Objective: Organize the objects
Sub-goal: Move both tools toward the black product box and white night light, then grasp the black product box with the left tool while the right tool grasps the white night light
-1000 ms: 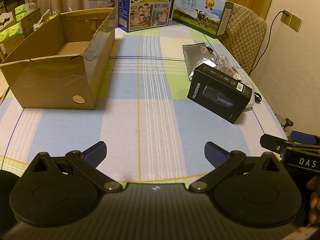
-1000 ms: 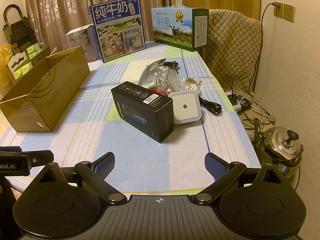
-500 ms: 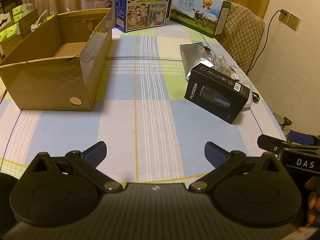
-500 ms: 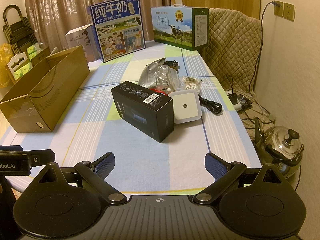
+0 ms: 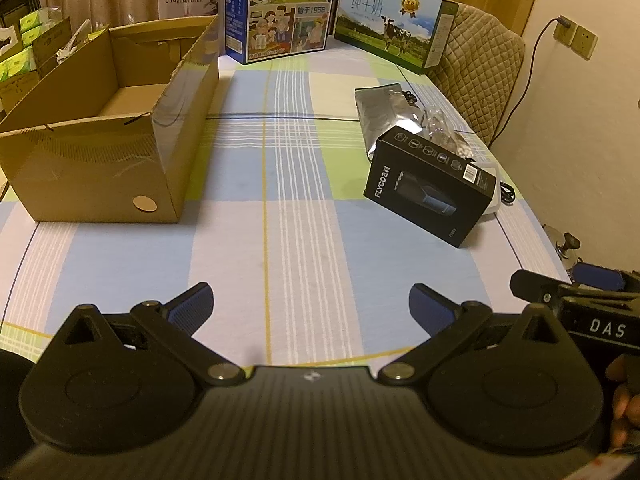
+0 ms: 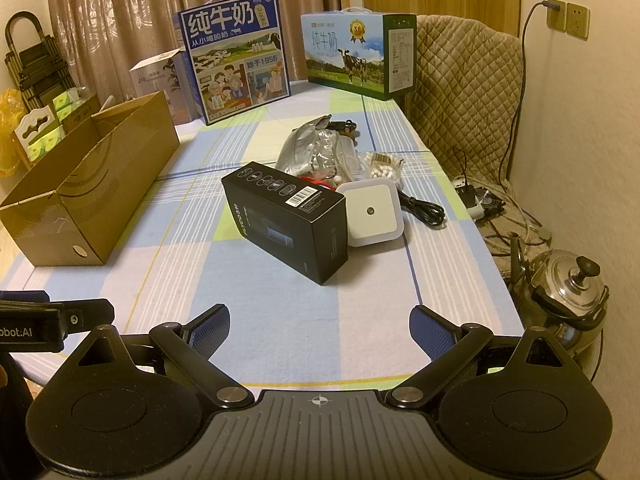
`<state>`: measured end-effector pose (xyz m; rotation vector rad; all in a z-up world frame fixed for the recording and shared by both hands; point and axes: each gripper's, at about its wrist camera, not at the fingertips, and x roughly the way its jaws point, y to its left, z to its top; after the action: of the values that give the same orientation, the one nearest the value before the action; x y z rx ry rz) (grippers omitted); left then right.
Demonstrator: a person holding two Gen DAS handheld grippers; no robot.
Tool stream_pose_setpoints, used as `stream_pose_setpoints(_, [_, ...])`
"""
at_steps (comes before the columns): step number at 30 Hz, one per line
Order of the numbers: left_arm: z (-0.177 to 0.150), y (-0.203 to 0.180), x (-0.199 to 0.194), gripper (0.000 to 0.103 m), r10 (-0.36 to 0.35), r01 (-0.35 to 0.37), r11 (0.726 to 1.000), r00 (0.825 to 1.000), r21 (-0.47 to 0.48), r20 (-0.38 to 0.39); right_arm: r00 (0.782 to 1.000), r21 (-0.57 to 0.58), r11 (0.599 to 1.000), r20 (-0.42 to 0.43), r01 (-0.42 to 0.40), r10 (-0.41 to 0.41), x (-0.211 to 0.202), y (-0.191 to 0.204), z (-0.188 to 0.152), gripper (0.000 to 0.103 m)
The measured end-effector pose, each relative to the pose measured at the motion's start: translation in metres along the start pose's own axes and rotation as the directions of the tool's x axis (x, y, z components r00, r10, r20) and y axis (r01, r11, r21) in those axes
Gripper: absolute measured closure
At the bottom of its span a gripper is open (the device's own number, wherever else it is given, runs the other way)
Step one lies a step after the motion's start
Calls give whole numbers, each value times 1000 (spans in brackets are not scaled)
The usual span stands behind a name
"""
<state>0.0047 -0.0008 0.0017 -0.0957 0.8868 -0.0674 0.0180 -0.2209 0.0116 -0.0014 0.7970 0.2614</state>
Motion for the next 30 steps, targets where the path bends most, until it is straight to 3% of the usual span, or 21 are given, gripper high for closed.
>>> stream_pose_setpoints(13, [10, -2, 6, 1, -21, 21, 999, 1000, 44, 5, 999, 46, 998, 8, -51, 51, -5, -7, 11, 8])
stream_pose_setpoints(17, [29, -7, 13, 1, -51, 49, 989, 999, 142, 15, 999, -35, 999, 43, -23, 24, -11, -13, 29, 8])
stream_pose_setpoints(20, [47, -14, 18, 1, -105, 96, 961, 994, 260, 20, 998, -93, 995, 50, -40, 45, -12, -22, 43, 8])
stream_pose_setpoints(24, [69, -32, 29, 1, -185, 161, 868, 983, 469, 4, 997, -168, 984, 24, -64, 69, -5, -38, 61, 10])
stream_pose_setpoints(28, [89, -53, 43, 2, -242, 191, 713, 970, 675, -20, 996, -258, 962, -17, -86, 85, 7, -47, 76, 17])
stream_pose_setpoints(30, [97, -60, 50, 8, -295, 230, 630, 954, 742, -45, 995, -298, 949, -39, -100, 92, 15, -51, 81, 20])
